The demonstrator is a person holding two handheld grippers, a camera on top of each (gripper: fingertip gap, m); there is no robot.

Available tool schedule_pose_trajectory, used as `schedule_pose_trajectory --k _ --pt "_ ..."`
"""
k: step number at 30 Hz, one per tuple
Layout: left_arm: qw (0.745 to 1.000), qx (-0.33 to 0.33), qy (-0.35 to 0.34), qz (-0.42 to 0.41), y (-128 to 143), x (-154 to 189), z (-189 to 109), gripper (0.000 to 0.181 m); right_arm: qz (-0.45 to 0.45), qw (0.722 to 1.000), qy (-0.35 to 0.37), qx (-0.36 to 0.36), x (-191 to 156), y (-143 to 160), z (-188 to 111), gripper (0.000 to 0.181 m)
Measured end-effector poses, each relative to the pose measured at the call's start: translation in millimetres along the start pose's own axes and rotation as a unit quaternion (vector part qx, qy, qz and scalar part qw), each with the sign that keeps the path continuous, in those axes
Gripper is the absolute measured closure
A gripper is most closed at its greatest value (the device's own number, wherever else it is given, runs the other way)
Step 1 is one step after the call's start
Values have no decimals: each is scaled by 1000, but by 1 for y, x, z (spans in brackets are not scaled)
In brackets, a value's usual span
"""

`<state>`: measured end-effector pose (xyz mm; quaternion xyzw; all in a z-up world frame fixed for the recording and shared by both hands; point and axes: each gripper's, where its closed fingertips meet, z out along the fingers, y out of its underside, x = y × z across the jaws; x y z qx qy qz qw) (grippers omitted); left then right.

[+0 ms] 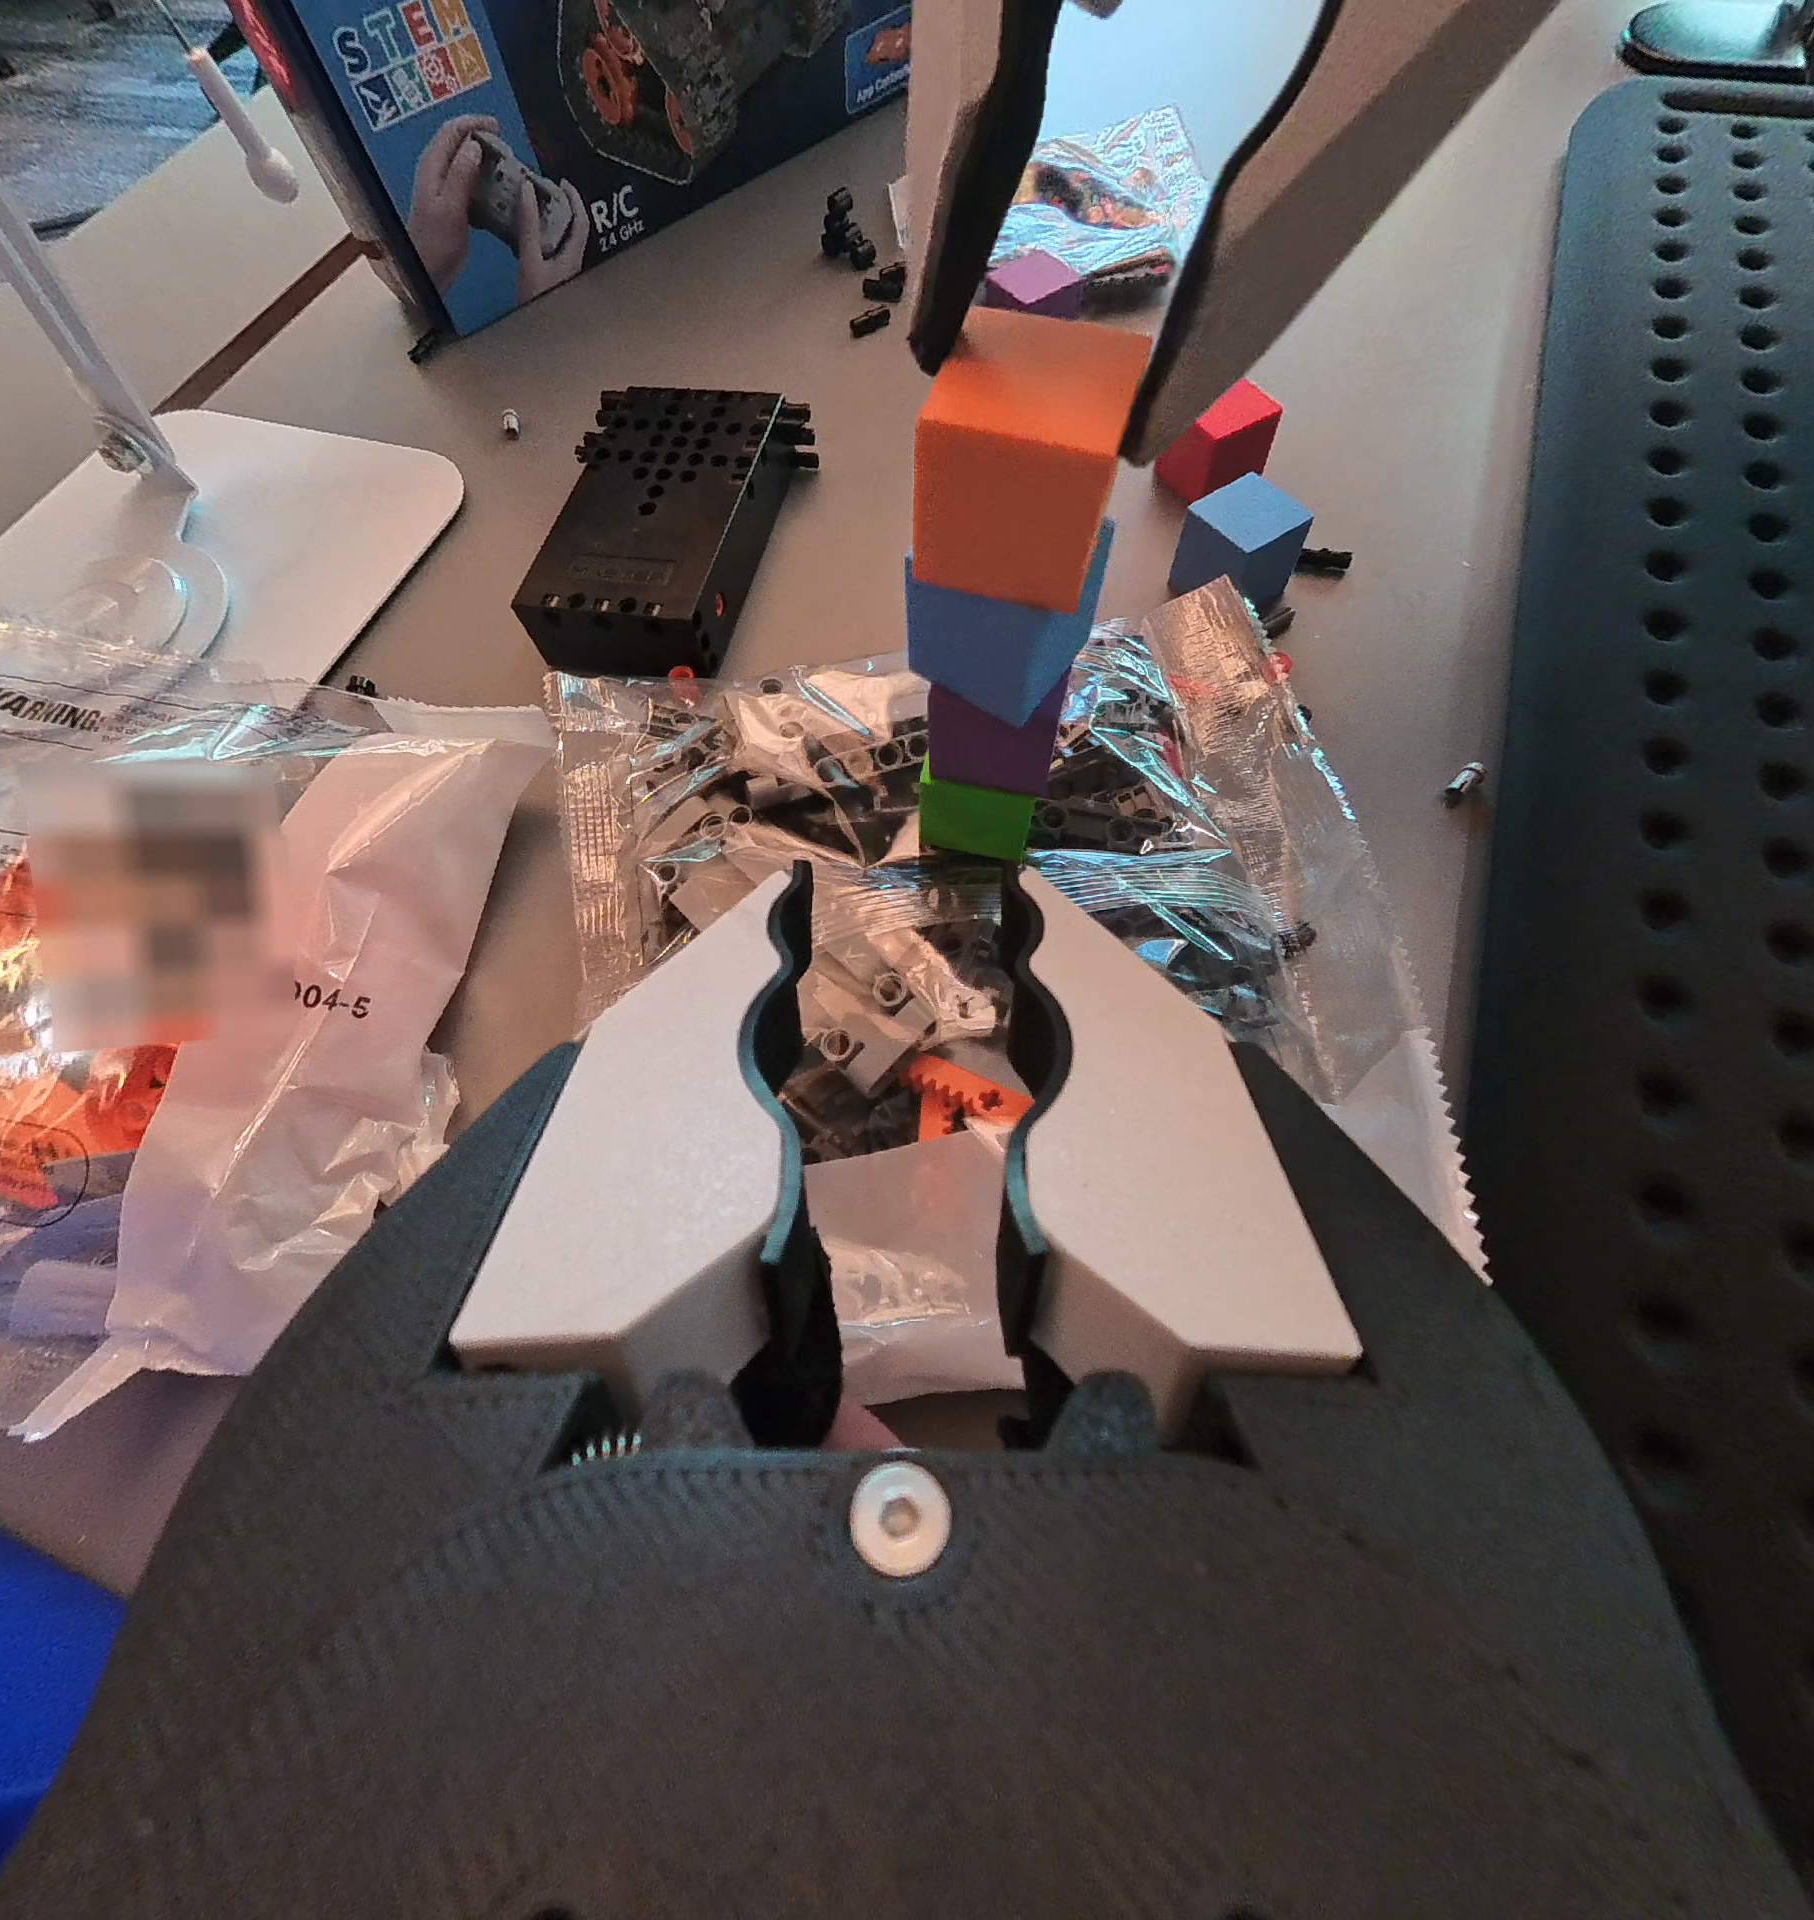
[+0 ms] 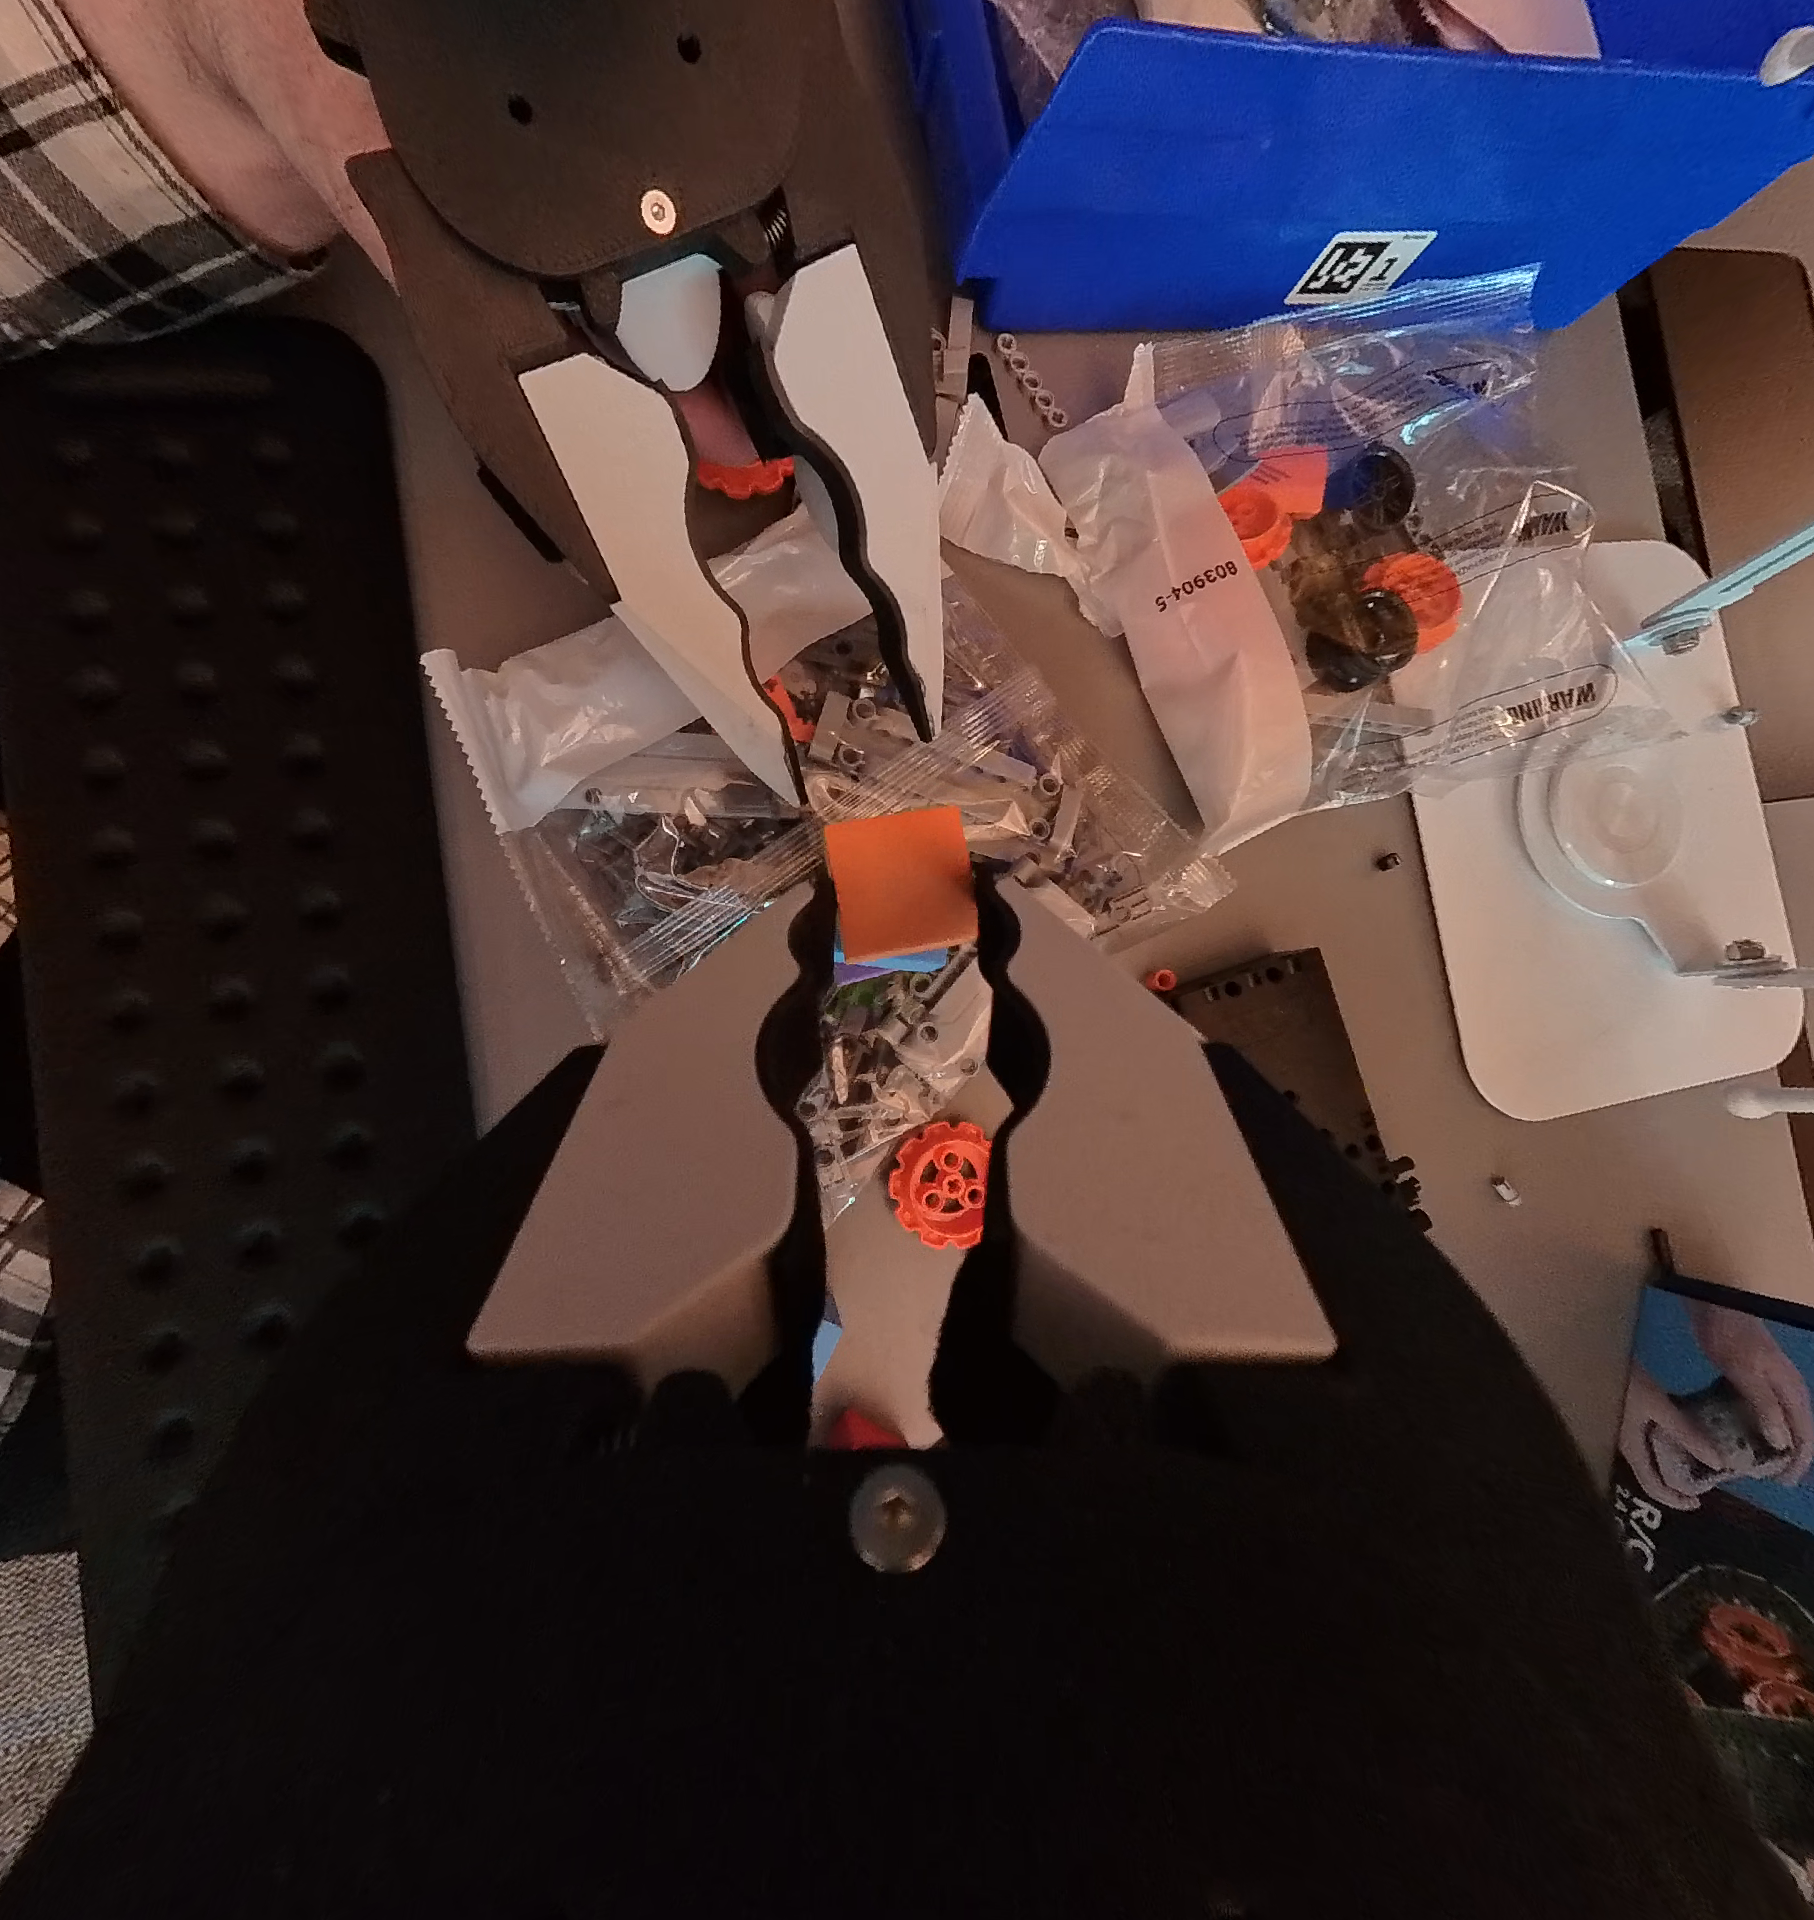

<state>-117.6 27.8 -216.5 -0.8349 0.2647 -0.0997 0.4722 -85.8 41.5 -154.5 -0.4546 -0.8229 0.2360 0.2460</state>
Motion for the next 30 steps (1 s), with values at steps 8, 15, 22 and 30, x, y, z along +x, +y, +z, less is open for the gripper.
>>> schedule_pose_trajectory --k 8,15,22,30 --pt "1000 0 0 0 0 0 0 146 0 1000 -2 -2 -2 1 1 151" --pt "1000 1 2 0 0 1 0 146 -1 1000 -4 5 -4 -1 -2 149" --pt "1000 1 1 1 0 1 0 146 3 1000 1 23 -4 -5 -10 145" --pt "1000 3 0 1 -1 0 -1 146 104 989 103 1 52 78 -66 137"
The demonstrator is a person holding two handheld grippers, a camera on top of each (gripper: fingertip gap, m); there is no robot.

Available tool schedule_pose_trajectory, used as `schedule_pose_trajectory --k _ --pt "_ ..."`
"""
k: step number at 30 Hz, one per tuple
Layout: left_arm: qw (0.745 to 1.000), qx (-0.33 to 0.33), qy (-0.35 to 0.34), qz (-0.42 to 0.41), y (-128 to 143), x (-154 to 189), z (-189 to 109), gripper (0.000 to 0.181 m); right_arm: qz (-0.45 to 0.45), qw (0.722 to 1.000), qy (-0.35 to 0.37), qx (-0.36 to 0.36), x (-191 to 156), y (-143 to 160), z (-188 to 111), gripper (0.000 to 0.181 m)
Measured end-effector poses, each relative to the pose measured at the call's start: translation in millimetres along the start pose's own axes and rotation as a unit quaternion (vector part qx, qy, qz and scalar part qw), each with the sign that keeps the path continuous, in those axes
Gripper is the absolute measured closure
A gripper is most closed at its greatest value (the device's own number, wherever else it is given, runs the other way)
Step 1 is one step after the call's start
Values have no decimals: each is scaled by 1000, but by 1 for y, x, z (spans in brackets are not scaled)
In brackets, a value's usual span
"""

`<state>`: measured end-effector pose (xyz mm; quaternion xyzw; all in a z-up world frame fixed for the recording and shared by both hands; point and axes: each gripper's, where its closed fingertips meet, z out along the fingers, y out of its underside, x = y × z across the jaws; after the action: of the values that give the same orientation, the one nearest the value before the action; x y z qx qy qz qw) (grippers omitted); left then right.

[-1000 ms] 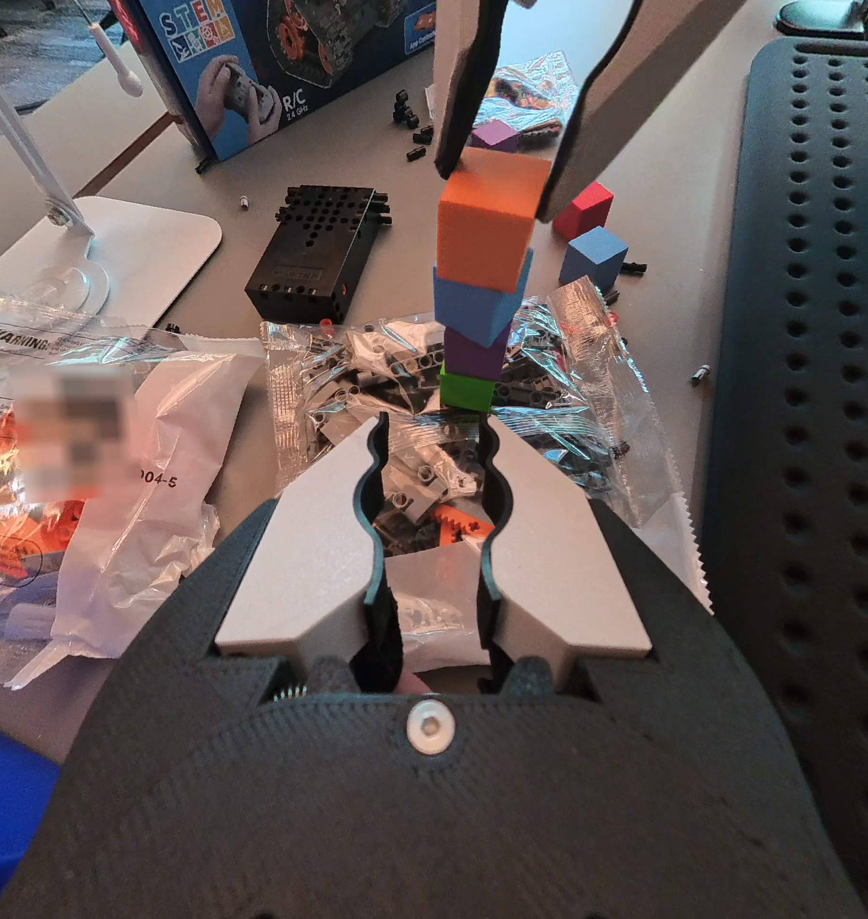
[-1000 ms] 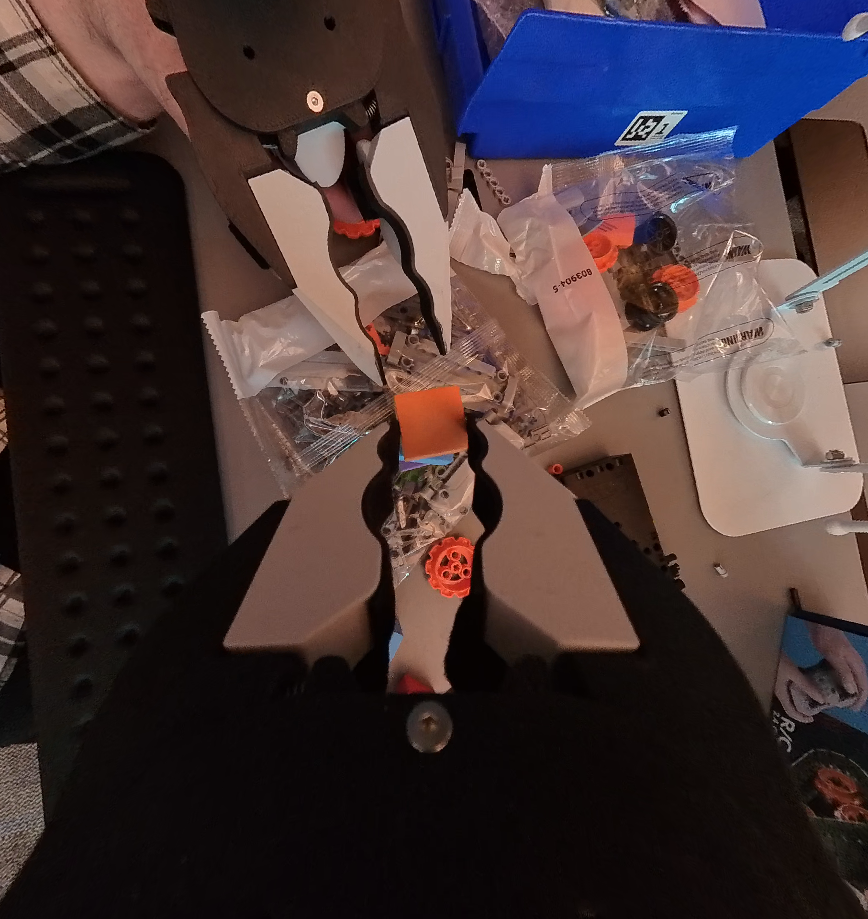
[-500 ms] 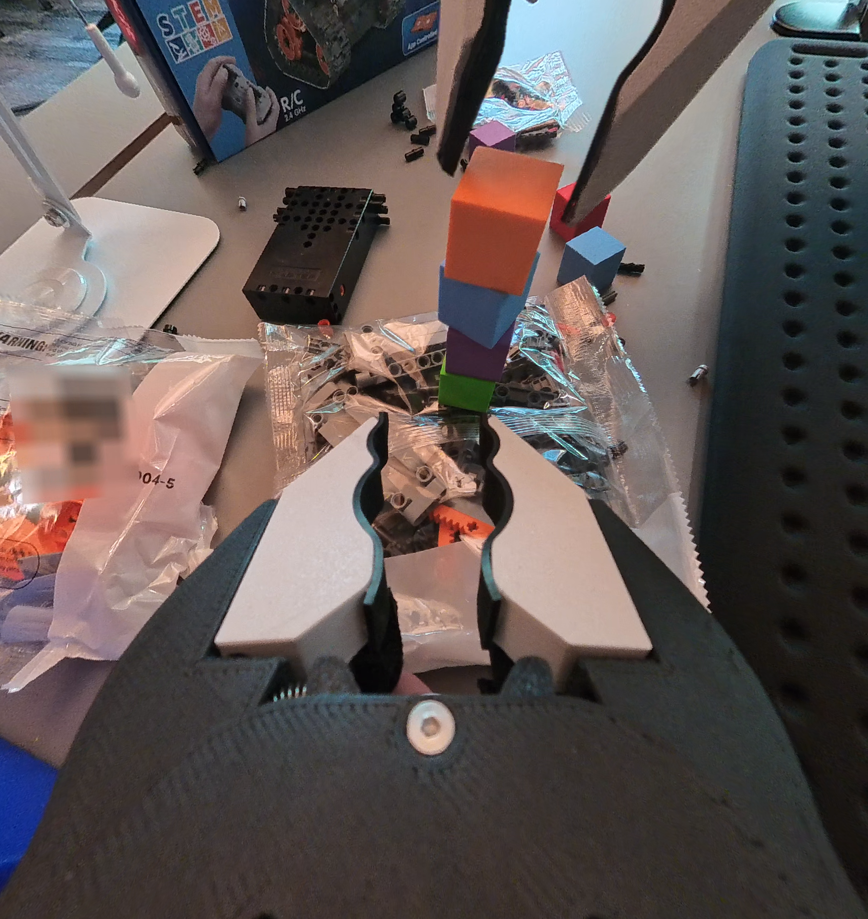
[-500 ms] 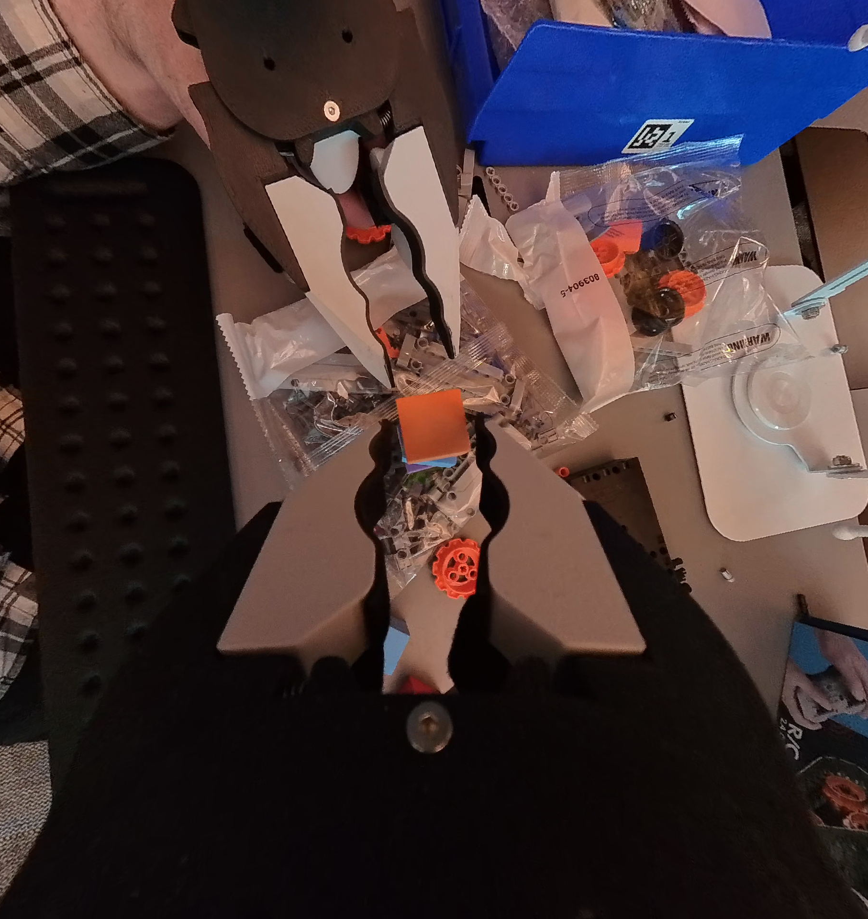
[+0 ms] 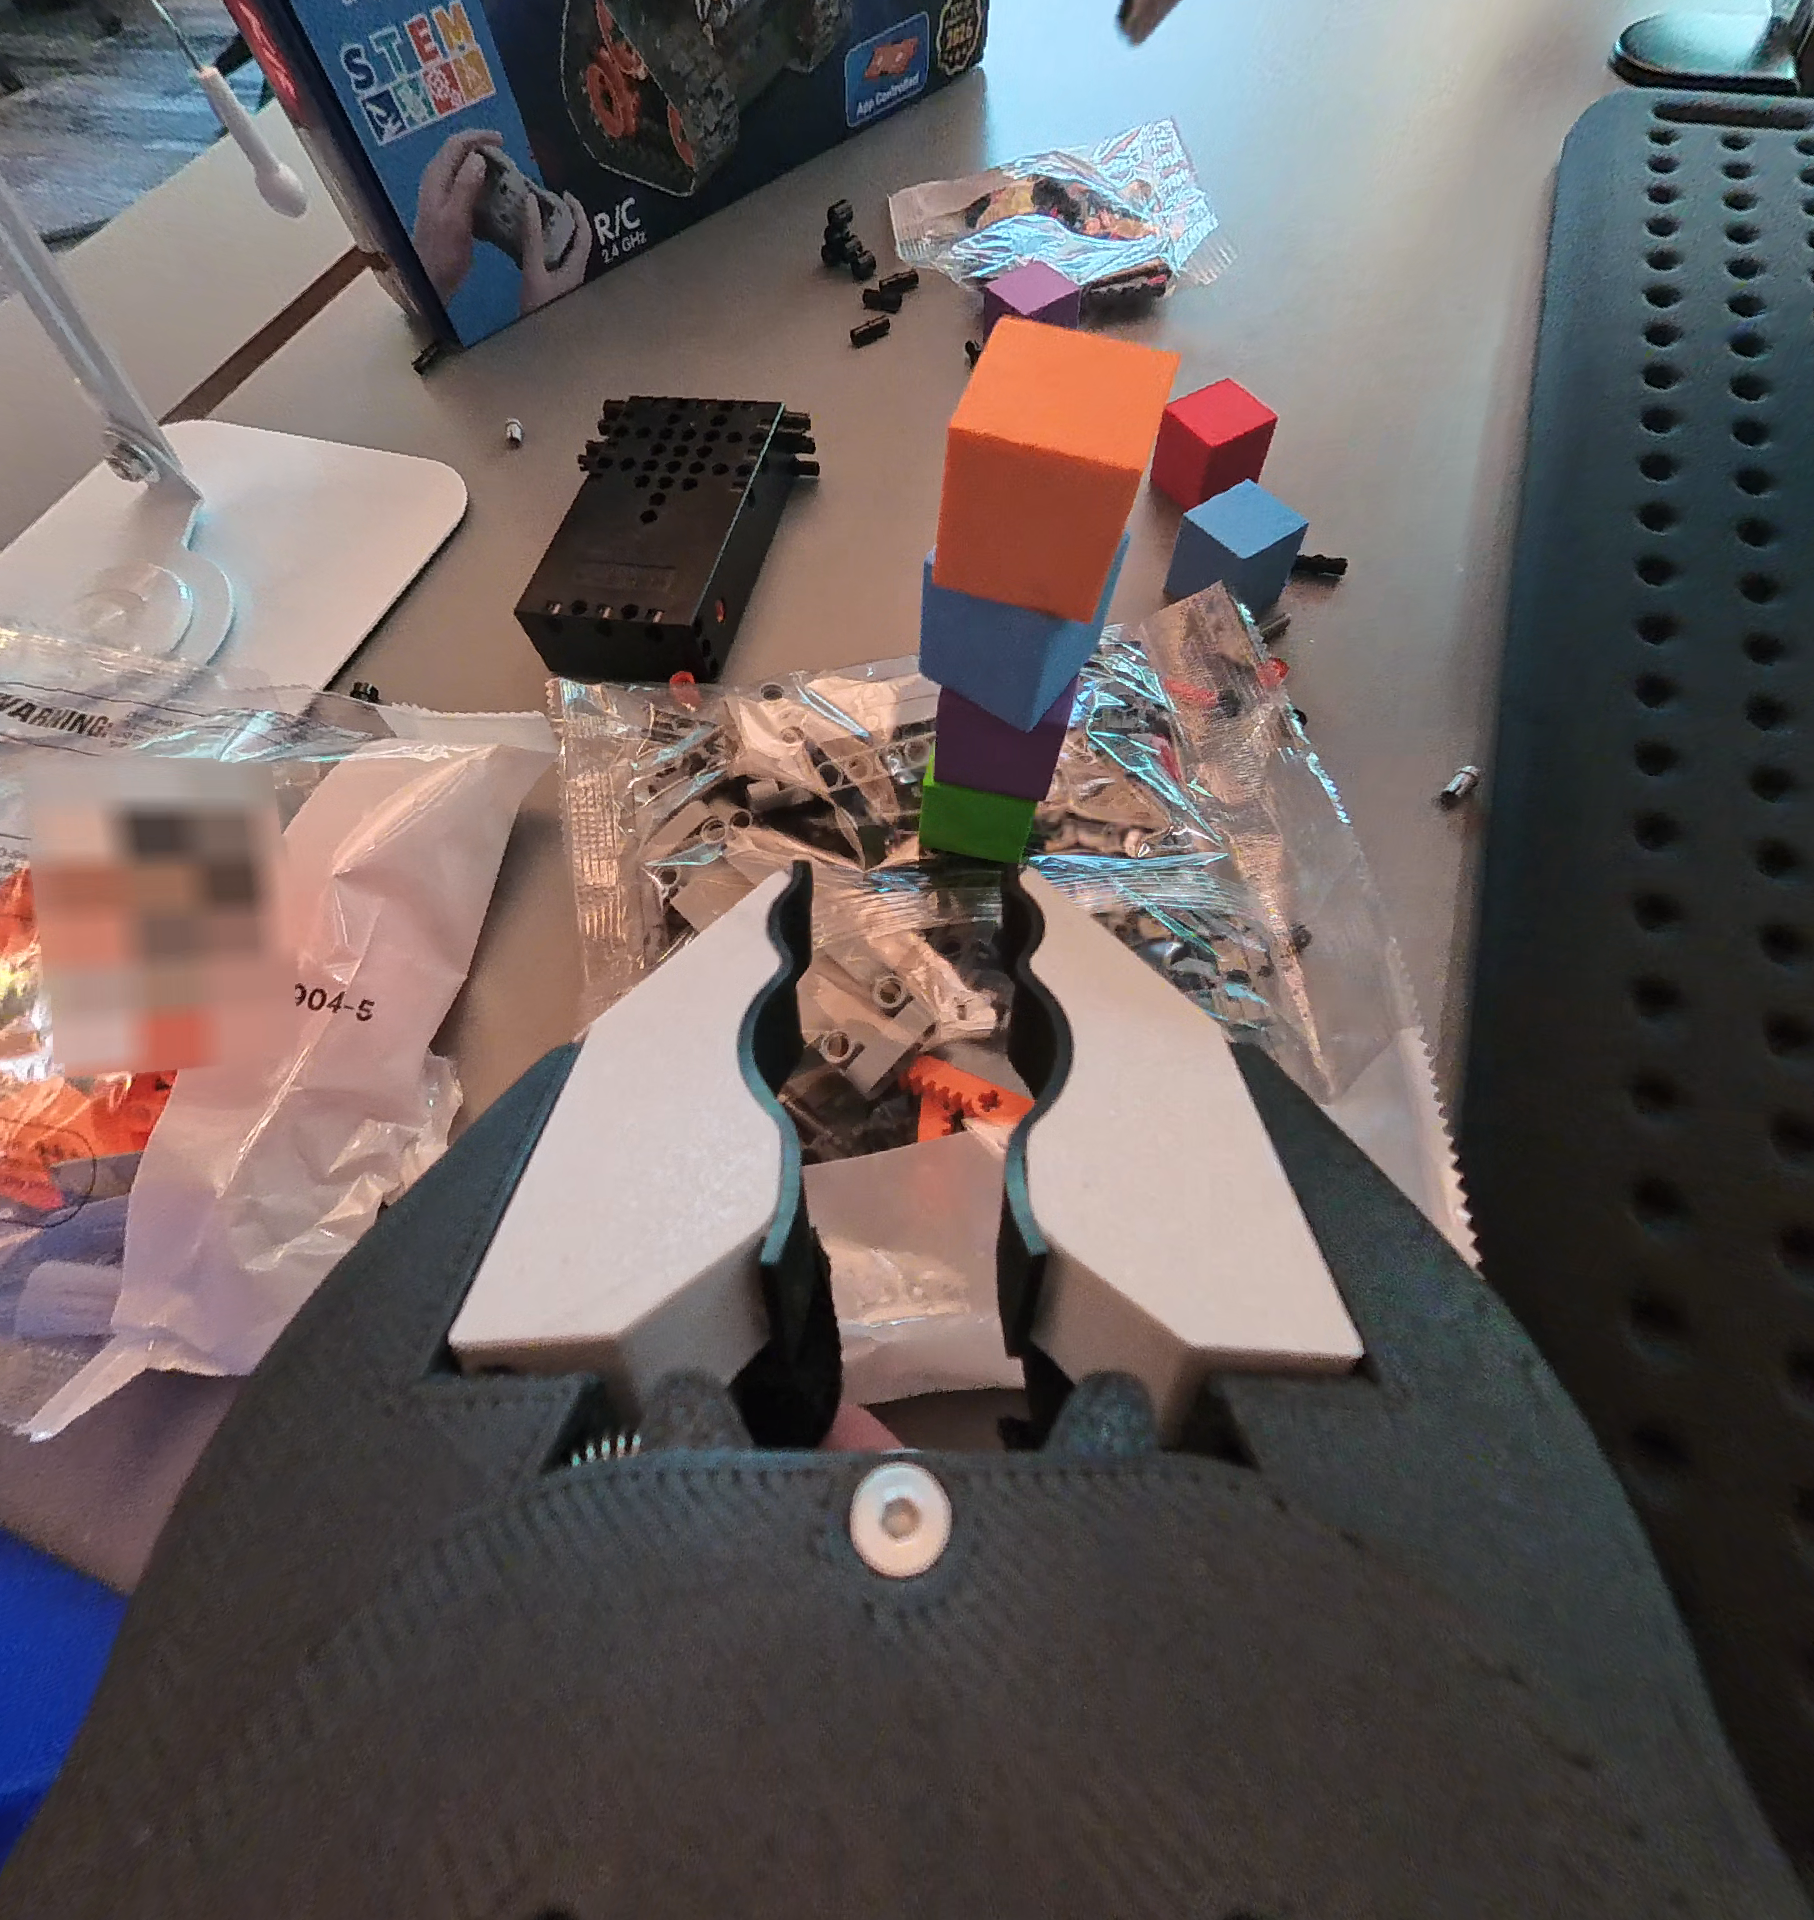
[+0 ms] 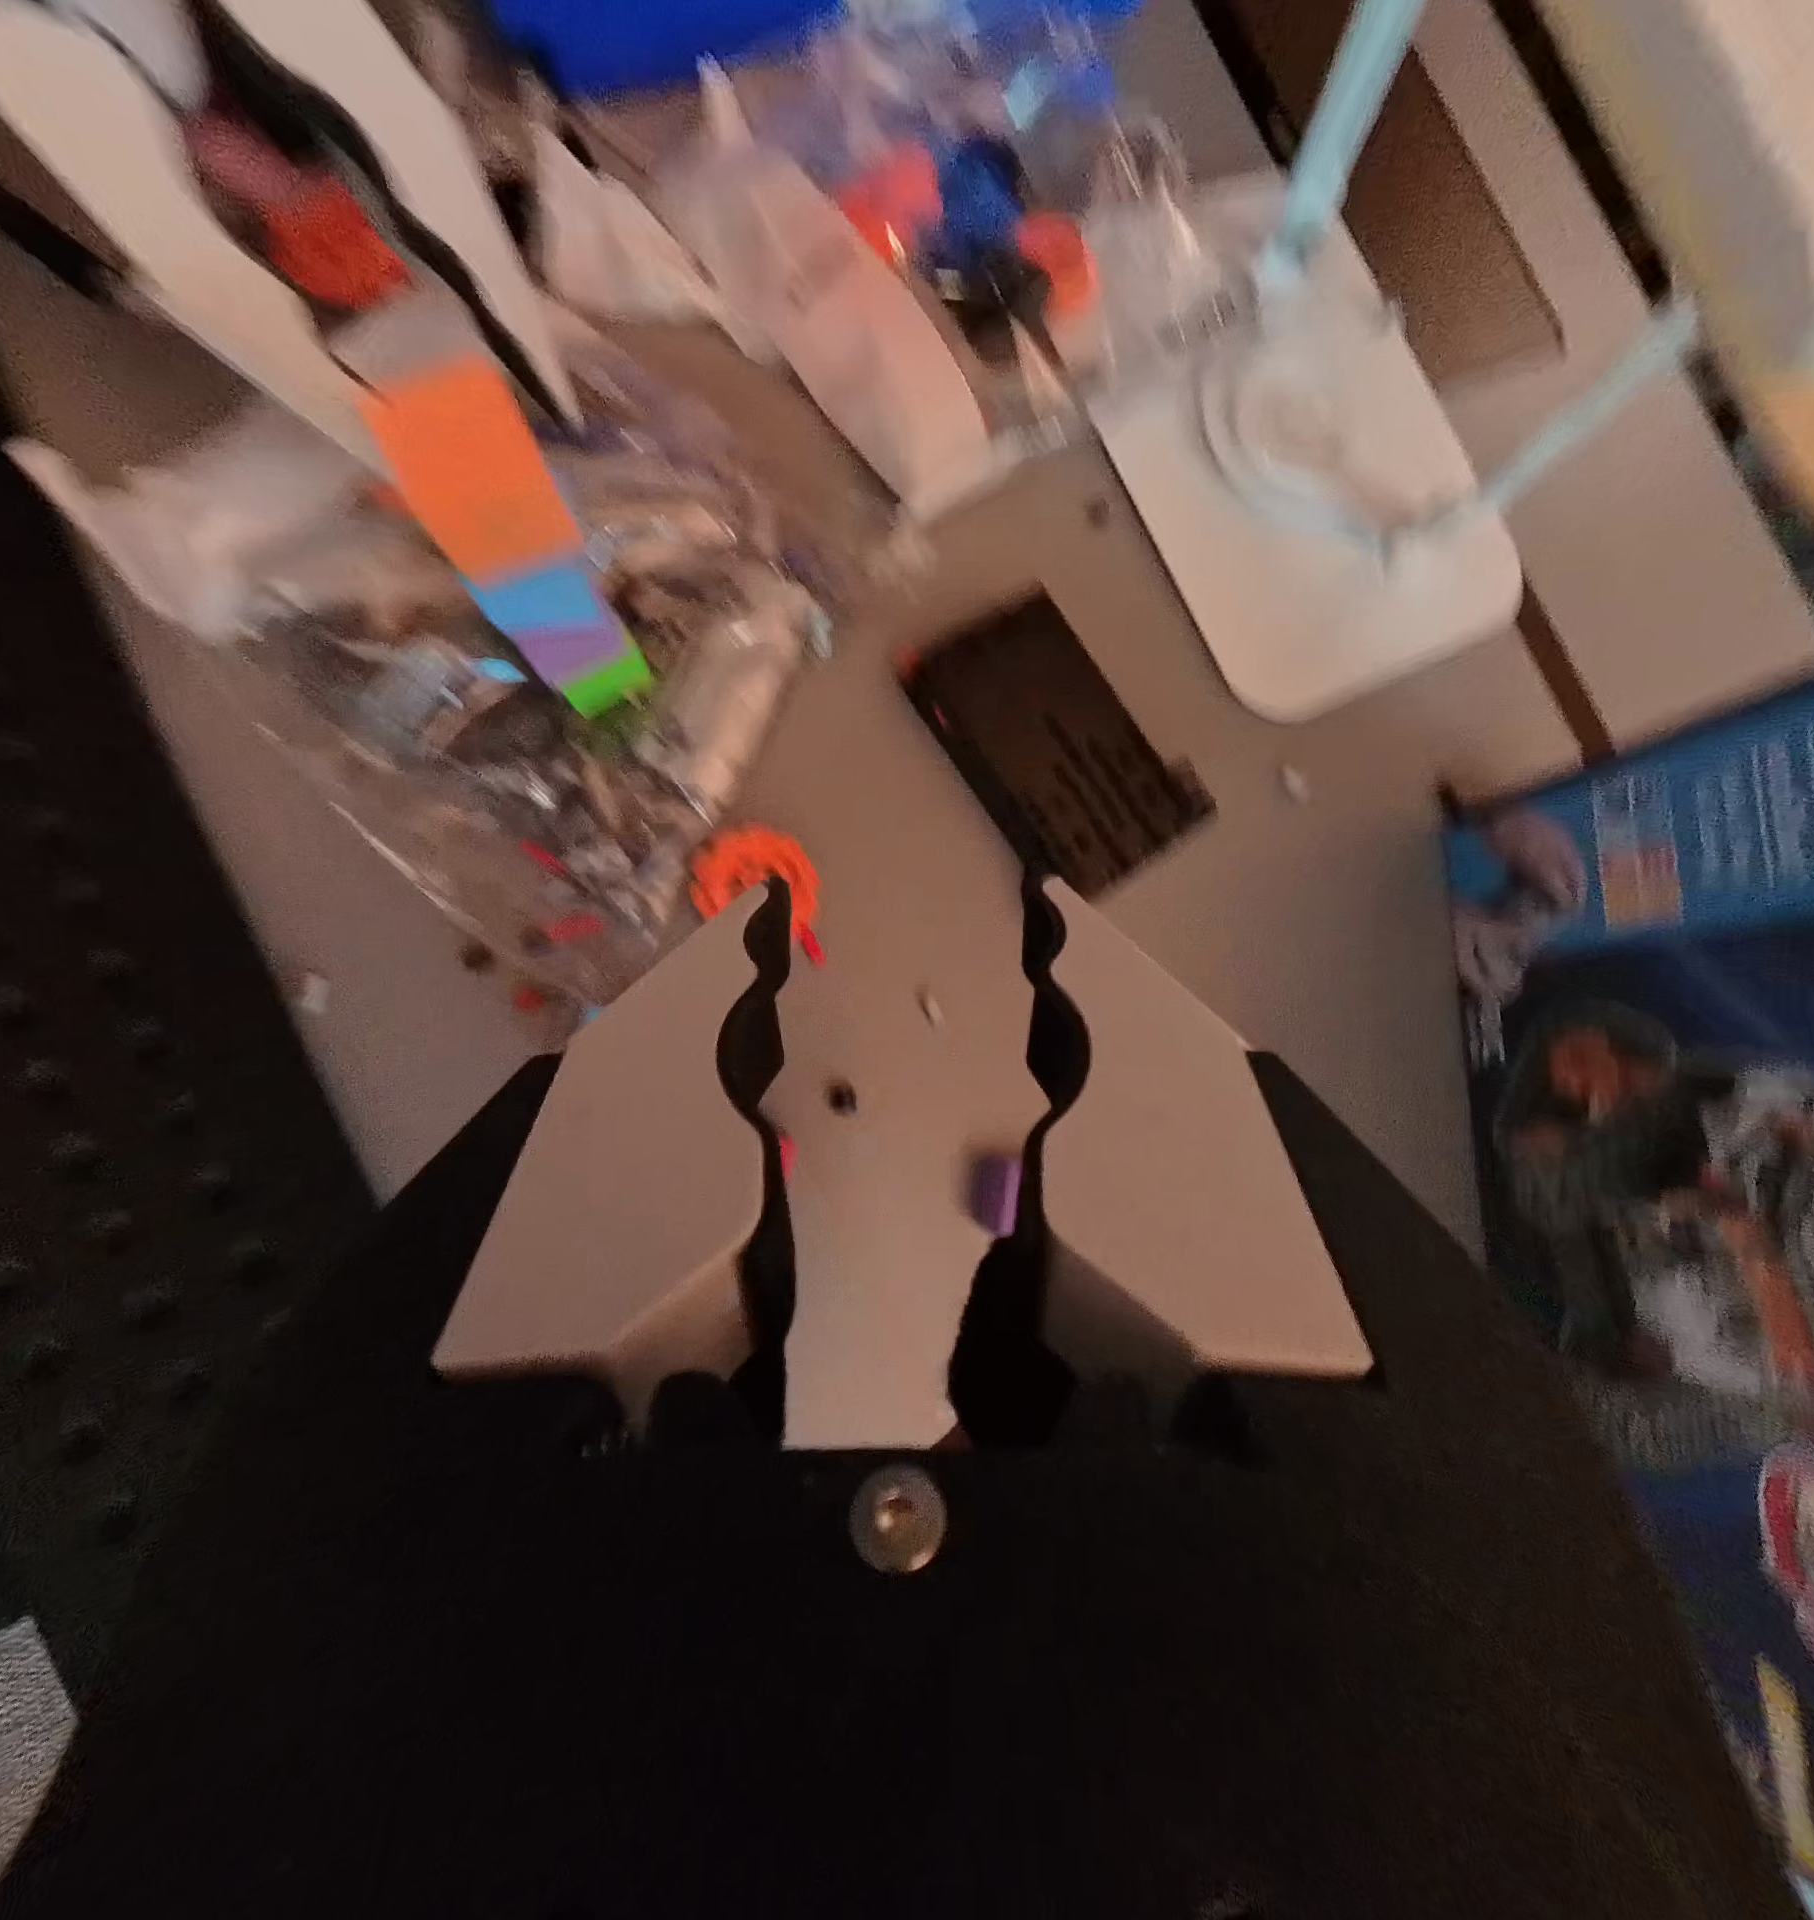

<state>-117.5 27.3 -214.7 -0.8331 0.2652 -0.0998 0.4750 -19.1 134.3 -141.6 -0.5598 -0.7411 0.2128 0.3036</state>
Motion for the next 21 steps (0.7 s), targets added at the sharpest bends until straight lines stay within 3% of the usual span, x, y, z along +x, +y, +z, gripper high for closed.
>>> schedule_pose_trajectory --k 5,10,14,17,21 --pt "1000 4 2 0 -1 1 1 147 66 993 37 -86 33 93 10 136" --pt "1000 4 8 0 -1 2 4 147 97 987 29 -128 39 140 31 137" --pt "1000 3 8 -3 1 1 4 147 105 987 25 -119 40 145 38 157" --pt "1000 2 7 -3 1 0 4 147 111 990 14 -91 38 135 36 157" --pt "1000 -1 5 -4 3 -1 2 147 90 995 -1 -39 27 97 20 157"
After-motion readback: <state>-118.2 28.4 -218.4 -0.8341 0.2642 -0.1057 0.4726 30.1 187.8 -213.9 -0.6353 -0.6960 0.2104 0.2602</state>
